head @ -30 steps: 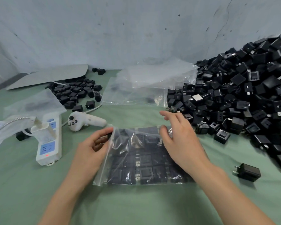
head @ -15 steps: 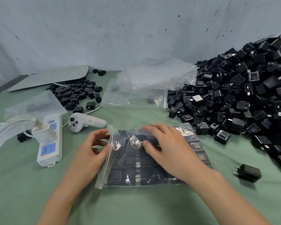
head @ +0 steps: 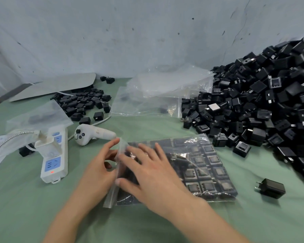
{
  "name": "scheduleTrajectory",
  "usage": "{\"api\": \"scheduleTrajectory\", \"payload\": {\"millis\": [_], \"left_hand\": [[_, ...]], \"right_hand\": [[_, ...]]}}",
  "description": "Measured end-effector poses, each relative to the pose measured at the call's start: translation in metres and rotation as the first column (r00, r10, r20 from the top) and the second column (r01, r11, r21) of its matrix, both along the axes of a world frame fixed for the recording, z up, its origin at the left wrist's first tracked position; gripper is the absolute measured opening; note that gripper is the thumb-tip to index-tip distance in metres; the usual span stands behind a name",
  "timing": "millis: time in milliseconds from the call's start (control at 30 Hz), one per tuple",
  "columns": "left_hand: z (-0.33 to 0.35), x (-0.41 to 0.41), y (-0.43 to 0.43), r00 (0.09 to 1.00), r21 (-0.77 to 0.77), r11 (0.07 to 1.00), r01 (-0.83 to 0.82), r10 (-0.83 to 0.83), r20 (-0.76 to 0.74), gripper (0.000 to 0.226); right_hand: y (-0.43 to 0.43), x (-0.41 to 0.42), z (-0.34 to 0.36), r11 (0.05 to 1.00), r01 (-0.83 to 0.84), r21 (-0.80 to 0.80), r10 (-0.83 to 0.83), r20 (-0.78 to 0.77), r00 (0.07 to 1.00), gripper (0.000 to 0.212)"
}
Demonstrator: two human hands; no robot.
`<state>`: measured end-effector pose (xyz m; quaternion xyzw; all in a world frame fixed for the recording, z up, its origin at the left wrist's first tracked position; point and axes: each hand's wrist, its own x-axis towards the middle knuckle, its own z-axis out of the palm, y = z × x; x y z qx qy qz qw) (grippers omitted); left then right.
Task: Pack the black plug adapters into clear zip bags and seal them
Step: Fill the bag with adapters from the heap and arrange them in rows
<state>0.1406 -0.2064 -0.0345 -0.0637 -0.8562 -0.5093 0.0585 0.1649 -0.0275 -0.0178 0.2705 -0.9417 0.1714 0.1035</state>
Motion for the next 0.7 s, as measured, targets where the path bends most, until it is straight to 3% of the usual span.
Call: {"api": "scheduleTrajectory", "payload": {"millis": [100, 233, 367, 433, 533, 633, 700], "left_hand": [[0.002, 0.004, 0.003, 0.997, 0.054, 0.996, 0.073, -0.073, -0.013, 0.065], [0.005, 0.002, 0.008, 0.997, 0.283, 0.957, 0.064, -0.072, 0.019, 0.06], [0.009, 0.006, 0.003, 0.994, 0.258, 0.961, 0.099, -0.106, 0.012, 0.06], [0.012, 0.002, -0.004, 0.999, 0.302, 0.953, 0.014, -0.025, 0.032, 0.051], [0.018, -0.005, -0.01, 0.98, 0.54, 0.829, -0.148, 0.049, 0.194, 0.027], [0.02, -0.006, -0.007, 0.951, 0.534, 0.835, -0.134, -0.044, 0.307, 0.026], [0.019, -0.005, -0.001, 0.952, 0.509, 0.855, -0.104, -0.063, 0.3, 0.038]], "right_hand": [[-0.02, 0.009, -0.002, 0.994, -0.061, -0.095, 0.063, 0.024, 0.998, 0.052], [-0.029, 0.012, 0.002, 0.975, -0.075, -0.209, 0.088, 0.056, 0.994, 0.052], [-0.028, 0.012, 0.013, 0.949, -0.131, -0.287, 0.155, 0.064, 0.986, 0.047], [-0.021, 0.009, 0.019, 0.951, -0.131, -0.279, 0.151, 0.052, 0.987, 0.046], [0.011, -0.004, 0.028, 0.953, 0.051, -0.299, -0.05, 0.012, 0.999, 0.05], [0.064, -0.018, 0.03, 0.916, 0.295, -0.271, -0.272, 0.117, 0.955, 0.046], [0.099, -0.021, 0.028, 0.916, 0.355, -0.19, -0.3, 0.265, 0.916, 0.046]]}}
